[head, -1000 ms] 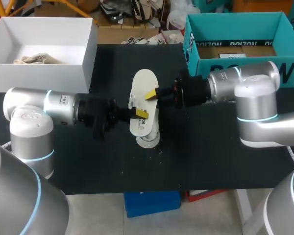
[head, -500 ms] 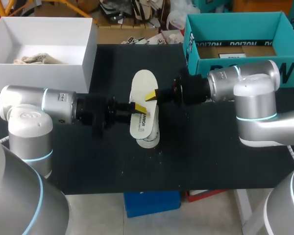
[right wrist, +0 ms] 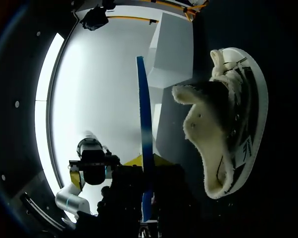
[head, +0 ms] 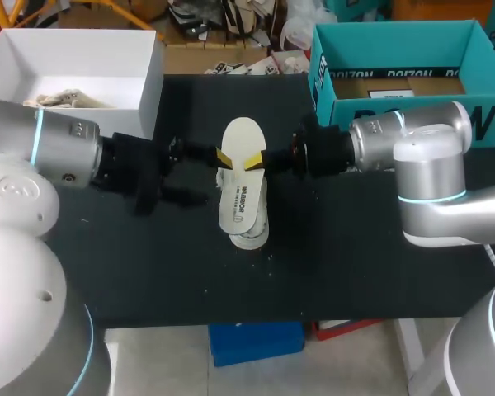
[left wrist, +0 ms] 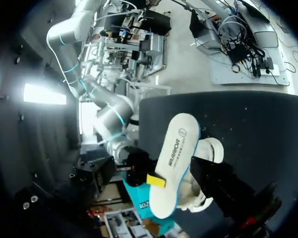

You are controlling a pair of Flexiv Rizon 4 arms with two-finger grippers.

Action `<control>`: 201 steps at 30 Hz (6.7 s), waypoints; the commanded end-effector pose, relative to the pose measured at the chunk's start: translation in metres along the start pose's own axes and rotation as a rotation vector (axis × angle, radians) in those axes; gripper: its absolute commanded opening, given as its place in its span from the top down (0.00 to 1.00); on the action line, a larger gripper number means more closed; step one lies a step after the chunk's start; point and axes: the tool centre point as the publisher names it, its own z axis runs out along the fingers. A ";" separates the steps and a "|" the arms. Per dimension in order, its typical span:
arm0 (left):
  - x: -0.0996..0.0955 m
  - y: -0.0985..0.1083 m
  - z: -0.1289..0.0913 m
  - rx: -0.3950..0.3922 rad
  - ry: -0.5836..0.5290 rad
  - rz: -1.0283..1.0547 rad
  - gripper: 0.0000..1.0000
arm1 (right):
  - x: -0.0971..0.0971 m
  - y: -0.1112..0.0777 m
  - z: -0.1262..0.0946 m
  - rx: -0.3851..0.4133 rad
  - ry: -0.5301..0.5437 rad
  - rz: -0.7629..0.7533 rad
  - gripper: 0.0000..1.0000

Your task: Take the shoe out of the shoebox, open the shoe tongue, remove and reinsert the insole, then place the shoe into the shoebox

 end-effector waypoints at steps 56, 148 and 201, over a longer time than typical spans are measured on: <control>-0.026 0.070 0.039 -0.041 0.901 0.229 0.00 | 0.000 0.000 0.001 -0.002 -0.002 0.000 1.00; 0.032 0.023 -0.009 0.080 -0.258 0.059 0.00 | 0.000 0.000 0.001 -0.002 -0.002 0.000 1.00; 0.036 0.051 0.073 0.139 -0.390 0.158 1.00 | 0.000 0.000 0.001 -0.002 -0.002 0.000 1.00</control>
